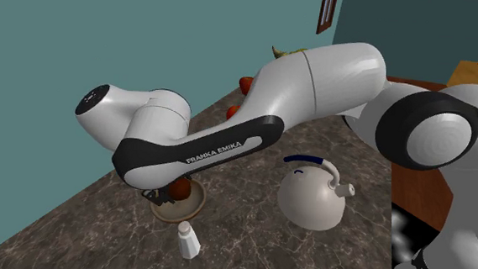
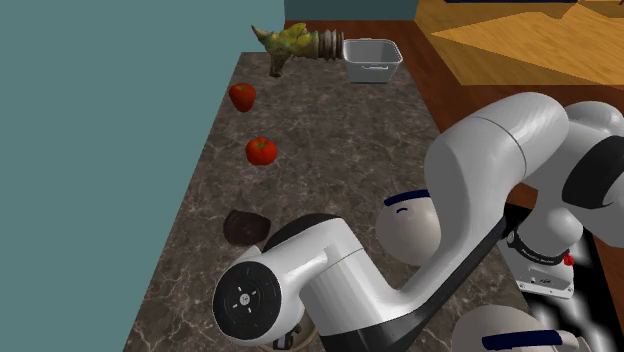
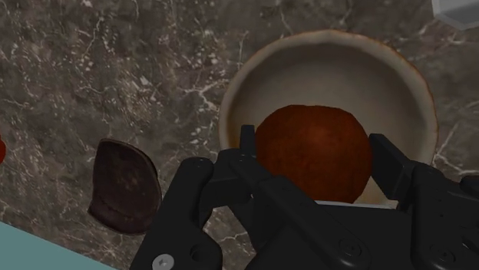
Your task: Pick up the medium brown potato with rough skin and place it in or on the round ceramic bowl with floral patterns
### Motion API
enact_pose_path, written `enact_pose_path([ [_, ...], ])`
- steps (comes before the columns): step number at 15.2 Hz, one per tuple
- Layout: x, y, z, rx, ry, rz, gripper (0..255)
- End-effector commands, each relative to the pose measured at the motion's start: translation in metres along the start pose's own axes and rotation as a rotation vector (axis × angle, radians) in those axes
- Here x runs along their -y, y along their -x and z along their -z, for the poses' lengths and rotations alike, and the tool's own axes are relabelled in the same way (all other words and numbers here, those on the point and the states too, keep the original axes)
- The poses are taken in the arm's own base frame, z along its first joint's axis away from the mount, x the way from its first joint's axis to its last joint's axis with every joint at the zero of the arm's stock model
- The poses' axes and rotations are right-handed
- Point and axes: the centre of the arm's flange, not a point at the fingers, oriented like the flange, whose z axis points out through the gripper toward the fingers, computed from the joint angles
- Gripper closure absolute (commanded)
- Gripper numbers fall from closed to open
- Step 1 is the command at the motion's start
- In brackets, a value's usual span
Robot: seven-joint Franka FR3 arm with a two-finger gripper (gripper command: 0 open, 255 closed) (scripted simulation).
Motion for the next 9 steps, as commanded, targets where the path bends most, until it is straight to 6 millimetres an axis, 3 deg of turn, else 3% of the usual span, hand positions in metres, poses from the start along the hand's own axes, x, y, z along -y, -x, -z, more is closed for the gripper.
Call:
enact_pose_path([
  [1, 0.0006, 0.0004, -0.0013, -0.001, 0.0, 0.0, 255],
  [6, 0.0006, 0.0003, -0.0013, -0.001, 0.0, 0.0, 255],
  [7, 0.0006, 0.0003, -0.0013, -0.001, 0.0, 0.0, 0],
  [9, 0.0006, 0.0003, -0.0013, -0.001, 0.0, 0.0, 0],
])
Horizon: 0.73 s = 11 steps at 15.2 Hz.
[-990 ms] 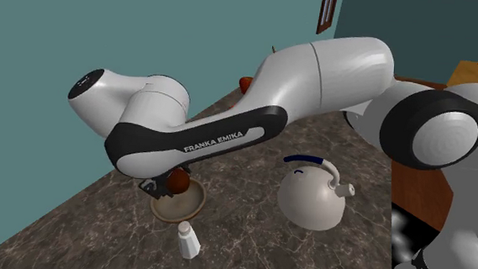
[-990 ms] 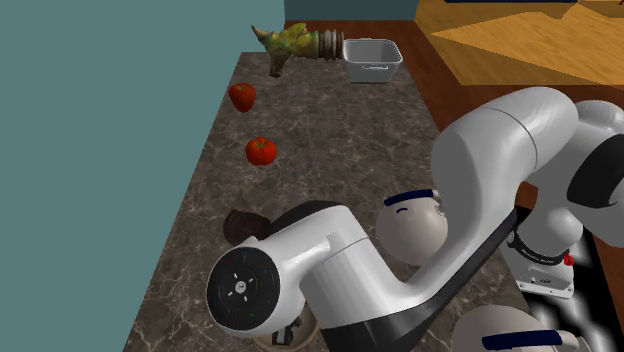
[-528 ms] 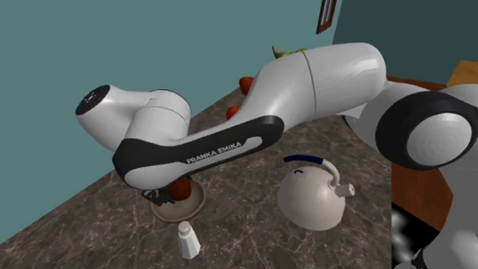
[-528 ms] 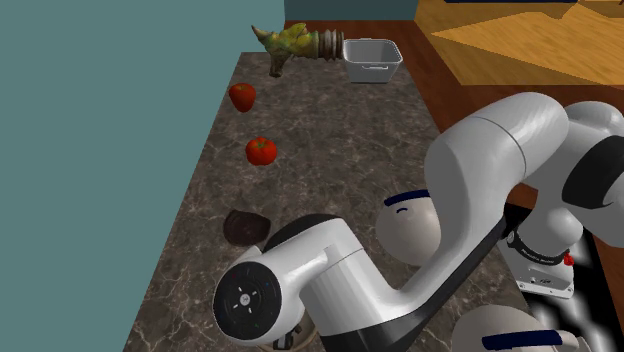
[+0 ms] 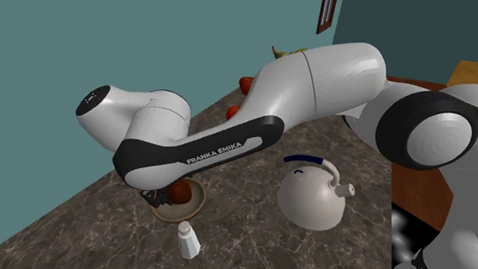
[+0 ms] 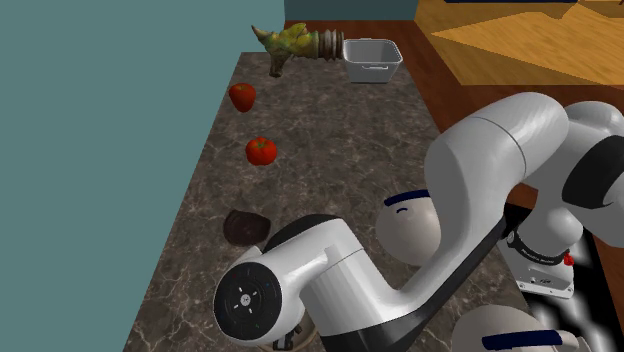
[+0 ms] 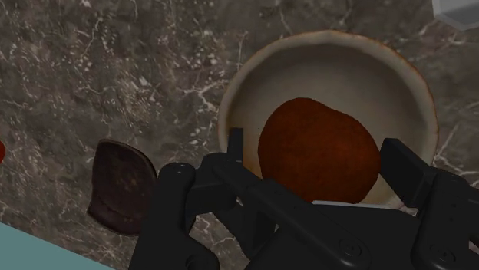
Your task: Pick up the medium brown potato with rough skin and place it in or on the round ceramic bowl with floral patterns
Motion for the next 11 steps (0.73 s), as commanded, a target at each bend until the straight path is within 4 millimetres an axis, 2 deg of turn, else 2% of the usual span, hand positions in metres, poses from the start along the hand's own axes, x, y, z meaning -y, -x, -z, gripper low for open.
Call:
enact_pose_path([
  [1, 0.0, 0.0, 0.0, 0.0, 0.0, 0.0, 0],
  [3, 0.0, 0.0, 0.0, 0.0, 0.0, 0.0, 0],
  [7, 0.0, 0.0, 0.05, 0.0, 0.0, 0.0, 0],
  [11, 0.0, 0.0, 0.05, 0.0, 0.0, 0.0, 0],
])
